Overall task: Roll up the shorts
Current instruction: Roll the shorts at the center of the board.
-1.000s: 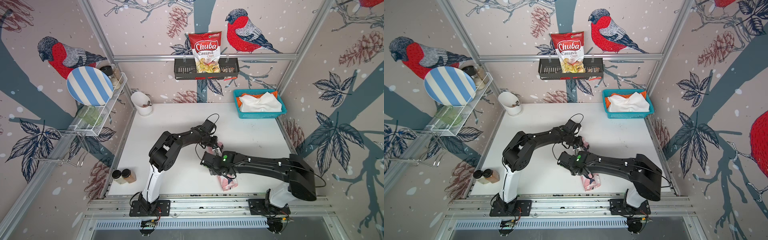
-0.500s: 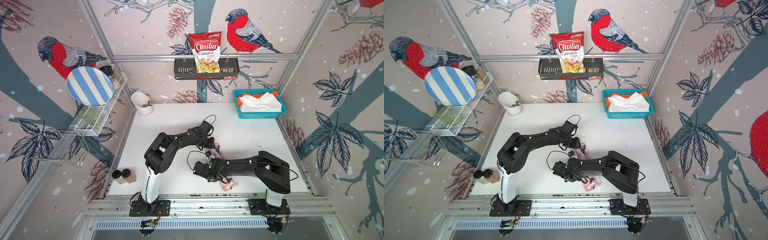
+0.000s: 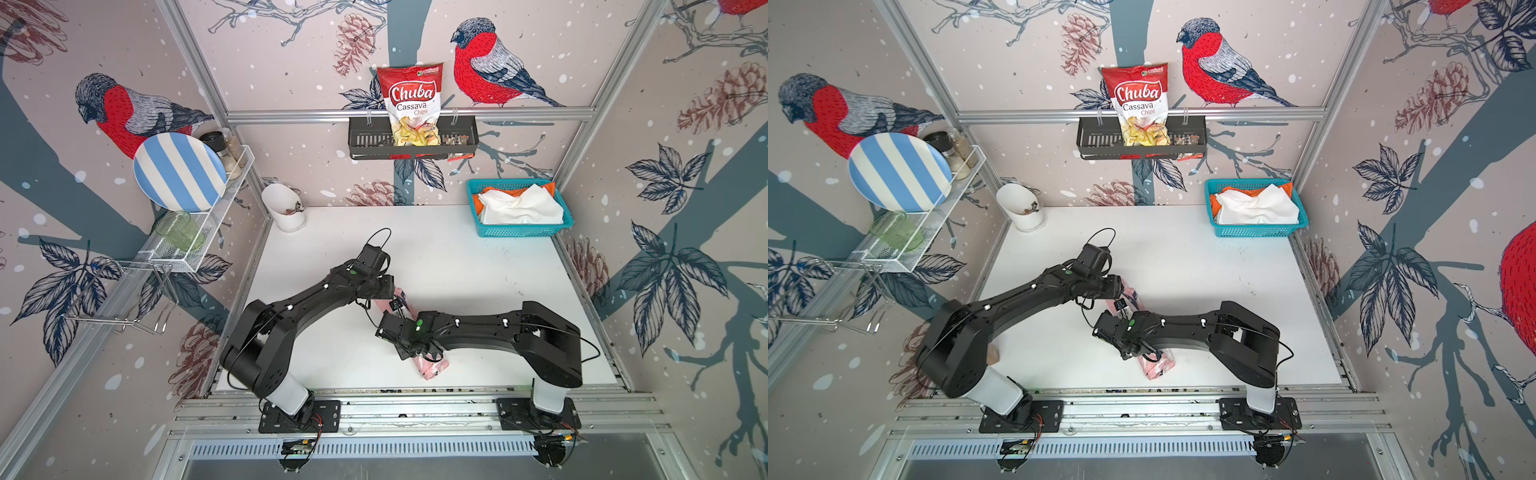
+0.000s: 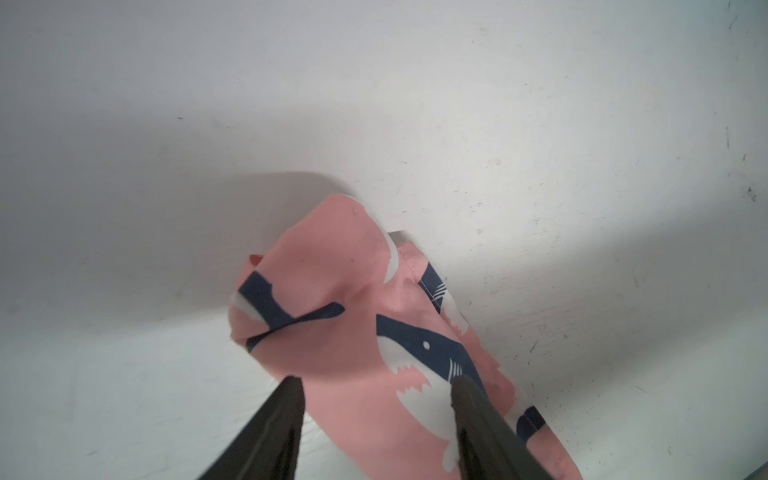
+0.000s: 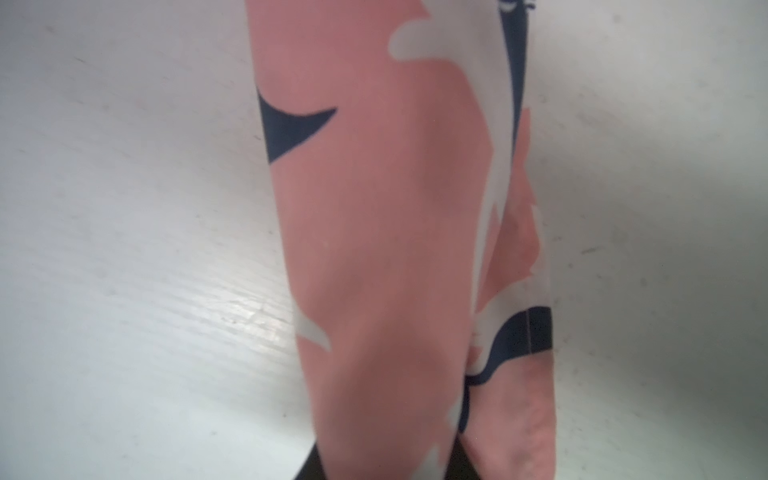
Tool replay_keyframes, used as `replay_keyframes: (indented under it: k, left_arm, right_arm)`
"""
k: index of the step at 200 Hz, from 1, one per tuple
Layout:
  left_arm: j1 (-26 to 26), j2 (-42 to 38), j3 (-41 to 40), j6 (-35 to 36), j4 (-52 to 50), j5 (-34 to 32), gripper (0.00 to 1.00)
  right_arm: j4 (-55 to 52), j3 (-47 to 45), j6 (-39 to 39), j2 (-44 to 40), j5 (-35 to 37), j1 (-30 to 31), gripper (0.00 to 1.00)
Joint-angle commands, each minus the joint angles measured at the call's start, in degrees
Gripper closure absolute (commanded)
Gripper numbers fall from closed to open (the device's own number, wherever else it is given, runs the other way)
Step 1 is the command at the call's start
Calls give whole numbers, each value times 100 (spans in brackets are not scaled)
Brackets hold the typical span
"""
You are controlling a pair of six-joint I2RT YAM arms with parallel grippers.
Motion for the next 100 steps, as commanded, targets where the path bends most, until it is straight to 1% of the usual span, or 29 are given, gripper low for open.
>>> replay_keyframes:
  k: [1,15,17,52,75,94,100]
  left_arm:
    - [46,-422,-71,-116,-306,-295,38]
    - [46,-663,-71,-181,-378,-258,35]
    - [46,-700,-168,-183,-384,-245,35]
    - [-86,-994,-364,-383,-165,297,34]
    - [-340,-816,-259,-515,-34,348,34]
    - [-547,-489,-134,-522,-27,362,35]
    - [-605,-389,70,-537,-28,344,35]
  right_arm:
    - [1007,-390,-199,-266,-1402,-261,77]
    - [1495,-777,-126,-475,-2016,-558,78]
    - [1559,-837,-117,-517,-2107,-595,78]
    - [2722,-1802,38,-970,-3571,-1410,76]
    - [3163,-2273,4,-1070,-4209,-1945,76]
    - [3573,-2686,17,-1104,-4865,-2411,76]
    - [3742,-2847,28,-1100,-5087,-2560,75]
